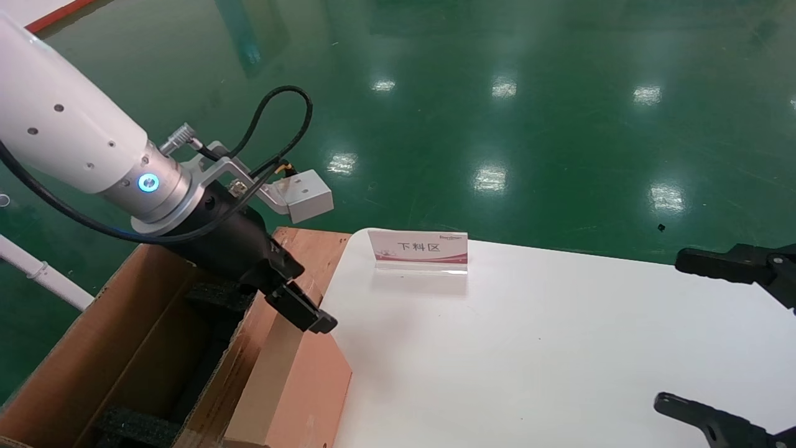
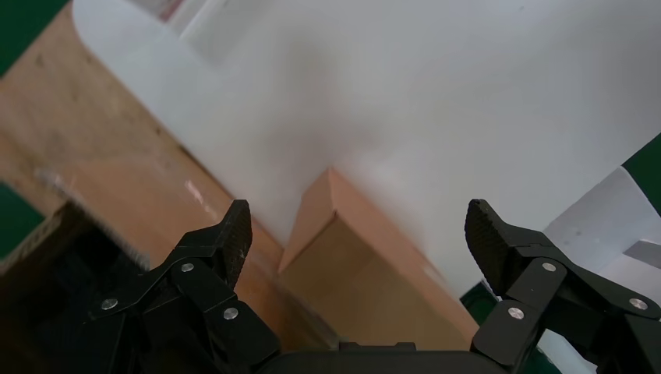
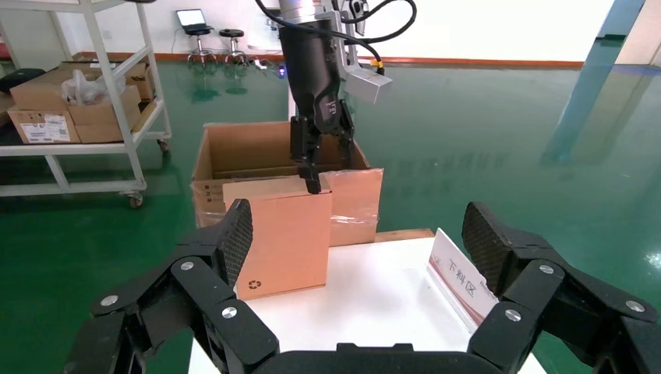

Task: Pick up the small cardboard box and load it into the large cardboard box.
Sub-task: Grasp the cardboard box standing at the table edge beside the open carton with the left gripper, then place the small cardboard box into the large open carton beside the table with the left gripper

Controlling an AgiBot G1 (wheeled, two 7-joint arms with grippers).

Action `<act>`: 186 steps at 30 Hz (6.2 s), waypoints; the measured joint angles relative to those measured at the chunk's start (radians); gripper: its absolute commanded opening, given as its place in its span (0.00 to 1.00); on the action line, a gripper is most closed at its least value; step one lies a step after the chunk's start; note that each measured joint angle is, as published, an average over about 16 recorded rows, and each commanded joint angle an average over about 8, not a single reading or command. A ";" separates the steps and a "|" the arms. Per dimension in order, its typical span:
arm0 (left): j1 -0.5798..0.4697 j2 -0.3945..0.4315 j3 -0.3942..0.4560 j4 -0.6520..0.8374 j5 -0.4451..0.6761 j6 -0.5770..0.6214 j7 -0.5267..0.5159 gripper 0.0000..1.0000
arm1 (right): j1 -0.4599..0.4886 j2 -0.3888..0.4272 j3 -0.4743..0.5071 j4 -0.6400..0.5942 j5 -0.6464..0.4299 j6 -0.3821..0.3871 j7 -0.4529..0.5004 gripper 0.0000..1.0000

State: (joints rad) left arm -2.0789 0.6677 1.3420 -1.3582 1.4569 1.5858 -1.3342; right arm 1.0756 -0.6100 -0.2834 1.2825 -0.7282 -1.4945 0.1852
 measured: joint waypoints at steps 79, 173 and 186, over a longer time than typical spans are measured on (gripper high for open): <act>-0.307 0.206 0.899 0.075 -0.396 -0.194 -0.116 1.00 | 0.001 0.002 -0.005 -0.001 0.003 0.002 -0.003 1.00; -0.940 0.274 1.170 0.344 -0.396 0.067 -0.039 0.00 | 0.002 0.003 -0.007 -0.002 0.005 0.003 -0.004 1.00; -0.913 0.153 1.376 0.341 -0.471 0.025 -0.016 0.00 | 0.002 0.003 -0.008 -0.002 0.006 0.003 -0.005 1.00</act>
State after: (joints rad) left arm -2.9916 0.8202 2.7184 -1.0172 0.9854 1.6106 -1.3500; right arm 1.0779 -0.6069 -0.2916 1.2801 -0.7223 -1.4914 0.1805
